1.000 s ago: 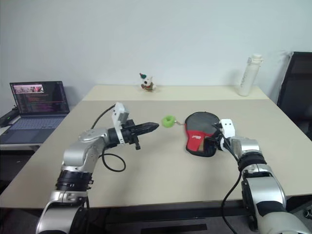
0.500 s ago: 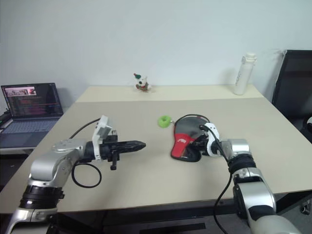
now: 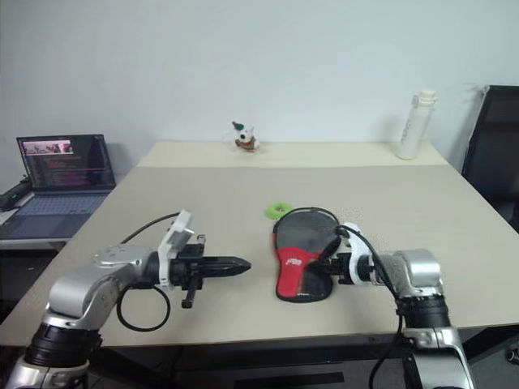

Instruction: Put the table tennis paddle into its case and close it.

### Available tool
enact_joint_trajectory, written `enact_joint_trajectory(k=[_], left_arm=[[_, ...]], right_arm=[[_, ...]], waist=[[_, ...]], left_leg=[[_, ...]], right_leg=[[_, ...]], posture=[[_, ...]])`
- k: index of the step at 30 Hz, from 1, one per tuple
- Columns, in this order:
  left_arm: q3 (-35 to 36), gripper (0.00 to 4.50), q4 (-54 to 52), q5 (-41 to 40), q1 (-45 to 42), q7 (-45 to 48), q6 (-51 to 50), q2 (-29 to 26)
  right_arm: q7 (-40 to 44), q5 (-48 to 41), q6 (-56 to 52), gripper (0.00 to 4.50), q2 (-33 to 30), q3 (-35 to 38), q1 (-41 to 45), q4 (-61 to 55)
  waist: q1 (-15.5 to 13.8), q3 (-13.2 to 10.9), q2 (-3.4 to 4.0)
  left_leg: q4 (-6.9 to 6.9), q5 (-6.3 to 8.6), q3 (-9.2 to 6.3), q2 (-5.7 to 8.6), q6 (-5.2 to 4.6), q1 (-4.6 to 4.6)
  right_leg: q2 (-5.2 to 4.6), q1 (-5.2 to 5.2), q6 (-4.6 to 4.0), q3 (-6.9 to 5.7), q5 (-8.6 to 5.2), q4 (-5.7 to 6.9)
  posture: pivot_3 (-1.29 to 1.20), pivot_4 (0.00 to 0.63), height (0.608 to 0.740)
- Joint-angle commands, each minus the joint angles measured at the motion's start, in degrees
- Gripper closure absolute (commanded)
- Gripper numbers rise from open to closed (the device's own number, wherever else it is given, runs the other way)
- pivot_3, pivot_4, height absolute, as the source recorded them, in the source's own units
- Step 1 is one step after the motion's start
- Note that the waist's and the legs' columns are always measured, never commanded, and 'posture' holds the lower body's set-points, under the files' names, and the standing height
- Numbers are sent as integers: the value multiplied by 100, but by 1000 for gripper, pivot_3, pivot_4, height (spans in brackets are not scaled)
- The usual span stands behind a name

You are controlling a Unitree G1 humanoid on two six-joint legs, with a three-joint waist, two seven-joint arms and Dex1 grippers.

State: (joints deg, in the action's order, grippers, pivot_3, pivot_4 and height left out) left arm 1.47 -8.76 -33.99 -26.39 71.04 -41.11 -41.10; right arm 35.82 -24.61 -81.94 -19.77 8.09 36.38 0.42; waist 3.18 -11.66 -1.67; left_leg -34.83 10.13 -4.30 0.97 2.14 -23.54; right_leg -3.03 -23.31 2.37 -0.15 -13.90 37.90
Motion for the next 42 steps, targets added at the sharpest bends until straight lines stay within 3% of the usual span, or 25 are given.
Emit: enact_joint_trajectory(k=[1, 6, 18, 28, 29, 31, 33, 38, 42], left_arm=[[-11, 4500, -222, -146, 93, 116, 24, -119], [-60, 4500, -176, -101, 112, 177, 85, -153], [-117, 4500, -137, -78, 88, 177, 146, -158], [-109, 4500, -151, -58, 141, 111, 191, -122], [-106, 4500, -152, -59, 145, 105, 195, -121], [-89, 4500, -153, -63, 167, 73, 203, -115], [-78, 4500, -149, -62, 198, 47, 225, -111], [-49, 4500, -112, -43, 214, -43, 273, -85], [33, 4500, 63, 25, 148, -321, 350, 26]], right_arm=[[-195, -375, -676, 4418, 65, 329, -385, -1022], [-447, -572, -1055, 4418, 137, 601, -846, -1654], [-810, -1070, -1056, 4418, -51, 757, -1205, -1865], [-1314, -808, -881, 4418, 105, 798, -994, -1541], [-1356, -779, -829, 3876, 109, 825, -976, -1502], [-1432, -720, -715, 3222, 102, 969, -875, -1420], [-1453, -636, -447, 2989, -53, 981, -763, -1414], [-1388, -556, 204, 1291, -417, 900, -432, -1388], [-842, -912, 582, 34, -826, 798, -125, -1623]], waist=[[-16, 0, 0], [-50, 0, 0], [-105, 0, 0], [-132, 1, -1], [-132, 1, -1], [-133, 1, -1], [-133, 1, -1], [-138, 0, 0], [-134, -2, 4]], left_leg=[[0, 0, -3, -2, 0, -4], [-3, 0, -12, -25, 0, -19], [-2, 0, -15, -27, 0, -25], [-2, 0, -15, -28, 0, -25], [-3, 0, -15, -28, 0, -25], [-3, 0, -15, -28, 0, -25], [-4, 0, -15, -28, 0, -25], [-3, 0, -15, -27, 0, -28], [-1, 0, -14, -29, 0, -30]], right_leg=[[-1, 0, -1, -3, 0, -2], [-1, -3, -3, -23, -2, -11], [-1, -3, -5, -30, -4, -18], [-1, -3, -6, -31, -4, -20], [-1, -3, -6, -31, -4, -20], [-1, -3, -6, -31, -4, -20], [-1, -2, -6, -30, -3, -20], [-2, -3, -6, -33, -3, -24], [-1, -6, -6, -33, -3, -24]], posture=[[0, 150, 740], [0, 150, 740], [0, 150, 740], [0, 150, 740], [0, 150, 740], [0, 150, 740], [0, 150, 740], [0, 150, 740], [0, 150, 740]])
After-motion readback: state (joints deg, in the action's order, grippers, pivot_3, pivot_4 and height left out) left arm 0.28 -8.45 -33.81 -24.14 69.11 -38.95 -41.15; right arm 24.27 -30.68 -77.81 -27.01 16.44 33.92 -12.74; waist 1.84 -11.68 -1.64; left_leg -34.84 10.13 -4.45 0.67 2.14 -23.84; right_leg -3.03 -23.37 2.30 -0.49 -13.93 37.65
